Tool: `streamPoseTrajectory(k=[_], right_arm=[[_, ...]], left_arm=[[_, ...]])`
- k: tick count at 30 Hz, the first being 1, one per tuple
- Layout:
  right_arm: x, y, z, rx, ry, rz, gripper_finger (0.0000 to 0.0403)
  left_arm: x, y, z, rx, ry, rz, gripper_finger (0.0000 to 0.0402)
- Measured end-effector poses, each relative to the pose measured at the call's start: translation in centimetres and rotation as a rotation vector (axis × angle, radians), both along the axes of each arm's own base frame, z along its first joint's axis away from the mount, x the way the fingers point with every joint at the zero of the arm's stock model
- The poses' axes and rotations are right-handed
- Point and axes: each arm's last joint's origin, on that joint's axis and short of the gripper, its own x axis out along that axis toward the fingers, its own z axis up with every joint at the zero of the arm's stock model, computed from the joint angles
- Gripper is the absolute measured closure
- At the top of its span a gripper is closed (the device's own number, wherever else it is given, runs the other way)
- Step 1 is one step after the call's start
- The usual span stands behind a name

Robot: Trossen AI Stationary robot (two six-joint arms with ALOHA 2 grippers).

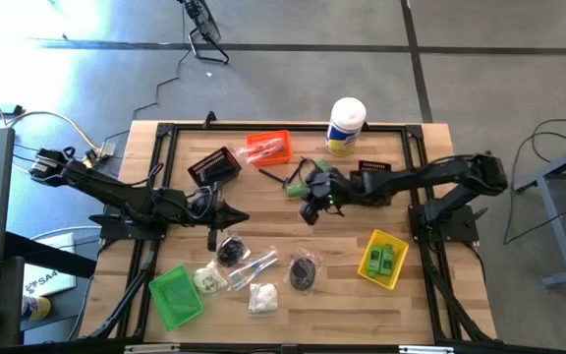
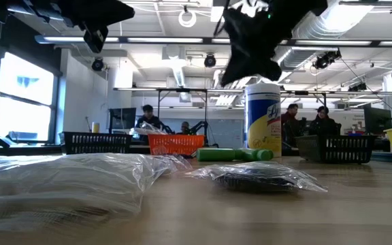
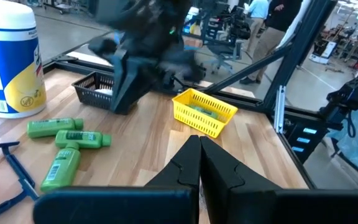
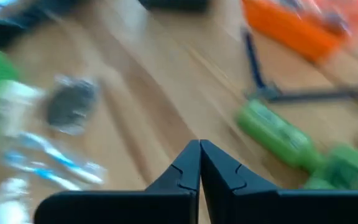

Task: Pick & Place Travel size toiletries
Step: Put the green shampoo bottle into the yellow bin

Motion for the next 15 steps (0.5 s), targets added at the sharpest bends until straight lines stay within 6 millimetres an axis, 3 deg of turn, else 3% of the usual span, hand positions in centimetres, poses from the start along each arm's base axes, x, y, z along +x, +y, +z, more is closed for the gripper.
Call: streamPoseTrajectory(k=[7, 15], right_arm=[[-0.7, -1.6, -1.9, 0.063, 0.189, -0.114, 0.04], [-0.9, -2.6, -1.9, -0.004, 0.206, -0.183, 0.0401]], left_arm=[[0.0, 0.0, 0.0, -0.005, 0.005, 0.001, 0.0401], [0.0, 0.0, 0.0, 0.003, 0.005, 0.001, 0.0401]])
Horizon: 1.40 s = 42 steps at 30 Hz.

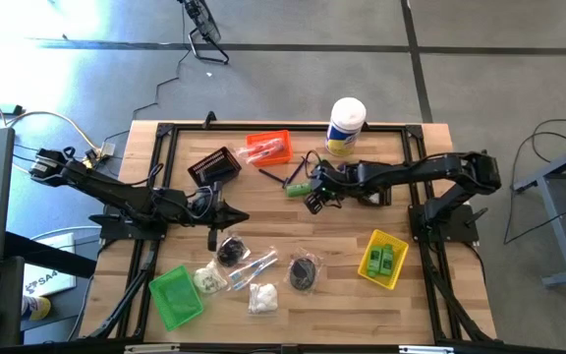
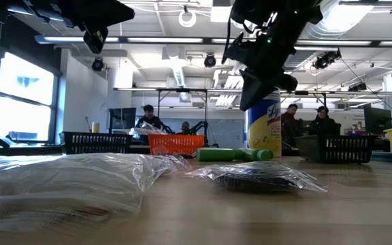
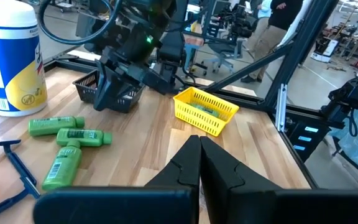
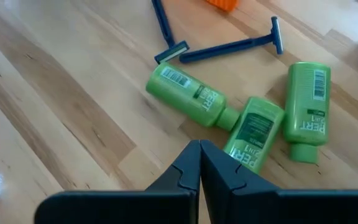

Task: Pick & Place Travel size toiletries
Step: Put the green shampoo bottle into the yellow bin

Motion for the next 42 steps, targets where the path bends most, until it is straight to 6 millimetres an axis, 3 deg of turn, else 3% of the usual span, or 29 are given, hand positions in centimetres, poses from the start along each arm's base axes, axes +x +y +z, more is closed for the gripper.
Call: streamPoseTrajectory(k=[13, 32, 38, 42], right_arm=[[0.1, 0.0, 0.0, -0.064, 0.033, 0.099, 0.0401], [0.1, -0.1, 0.0, -0.019, -0.003, 0.009, 0.0401], [0.0, -0.3, 0.1, -0.045, -0.021, -0.082, 0.0401], [0.0, -0.4, 0.1, -0.037, -0.025, -0.095, 0.0401]], left_arm=[[-0.1, 0.0, -0.7, 0.022, 0.075, 0.002, 0.0401], [-0.2, 0.1, -1.2, 0.098, 0.124, 0.001, 0.0401], [-1.6, 0.5, 0.4, 0.172, 0.042, 0.011, 0.0401], [-2.6, 0.8, 0.2, 0.169, 0.097, 0.009, 0.0401]])
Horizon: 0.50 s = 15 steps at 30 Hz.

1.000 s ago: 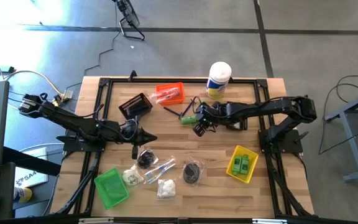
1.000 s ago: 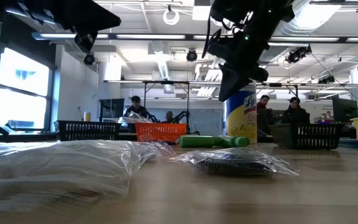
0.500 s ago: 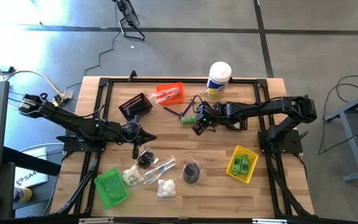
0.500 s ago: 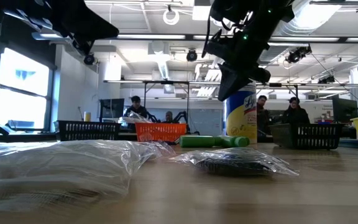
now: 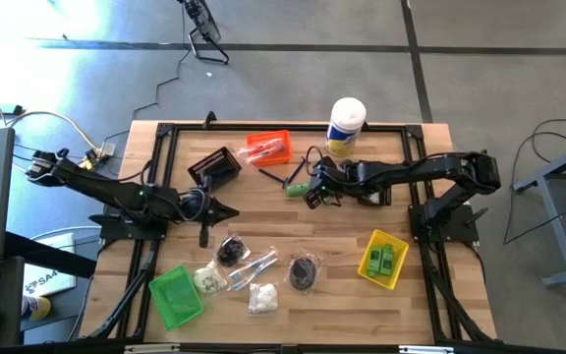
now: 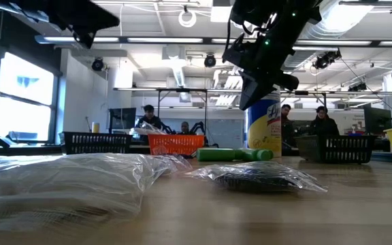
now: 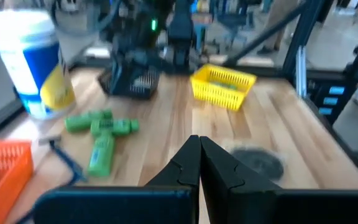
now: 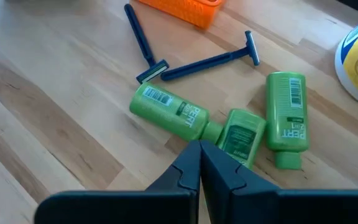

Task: Pick & Place Travel size toiletries
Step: Put the green shampoo bottle into the yellow bin

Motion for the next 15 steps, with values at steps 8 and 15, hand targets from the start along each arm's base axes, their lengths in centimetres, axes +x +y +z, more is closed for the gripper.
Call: streamPoseTrajectory(k=[8, 15], right_arm=[[0.0, 0.0, 0.0, -0.007, 0.0, -0.005, 0.0401], [0.0, 0.0, 0.0, -0.007, 0.0, -0.005, 0.0401]], left_arm=[[-0.3, 0.1, -1.8, -0.034, 0.0, 0.004, 0.0401], [-0.6, 0.2, -3.3, -0.062, -0.131, 0.0, 0.0401]])
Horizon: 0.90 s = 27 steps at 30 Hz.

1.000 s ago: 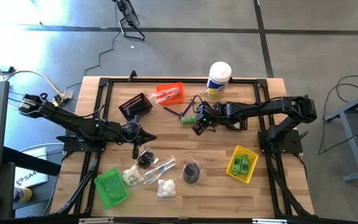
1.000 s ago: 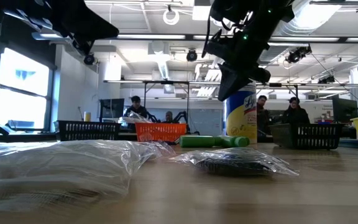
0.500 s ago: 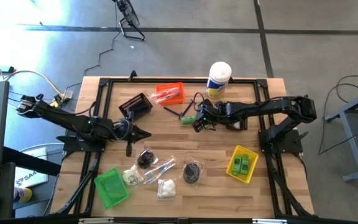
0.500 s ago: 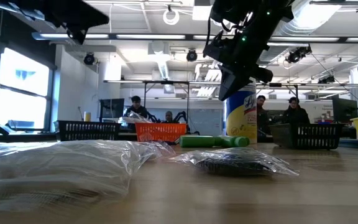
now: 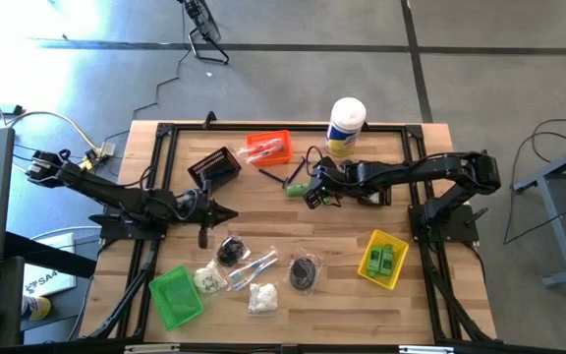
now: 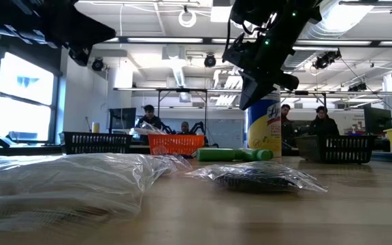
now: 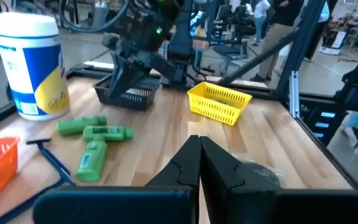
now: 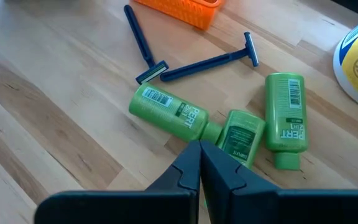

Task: Pick & Place Travel size toiletries
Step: Put the green shampoo bottle into the yellow bin

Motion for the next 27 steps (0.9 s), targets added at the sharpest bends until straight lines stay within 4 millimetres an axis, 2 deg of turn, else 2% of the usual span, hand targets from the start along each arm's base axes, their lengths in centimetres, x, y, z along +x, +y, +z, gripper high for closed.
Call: streamPoseTrajectory(k=[11, 19, 23, 27], right_arm=[[0.0, 0.0, 0.0, 0.019, -0.016, -0.036, 0.04], [-0.1, -0.9, 0.0, 0.052, -0.038, -0.1, 0.0398], [-0.2, -1.1, -0.1, 0.069, -0.029, -0.1, 0.0368], [-0.5, -1.4, -0.2, 0.075, -0.006, -0.116, 0.0302]], left_arm=[[-1.2, 0.3, -0.4, 0.012, 0.074, 0.0, 0.0401], [-1.2, 0.4, -0.4, -0.014, 0.077, 0.001, 0.0401], [-1.2, 0.4, -0.4, -0.021, 0.077, 0.002, 0.0401], [-1.2, 0.4, -0.4, -0.021, 0.077, 0.002, 0.0401]])
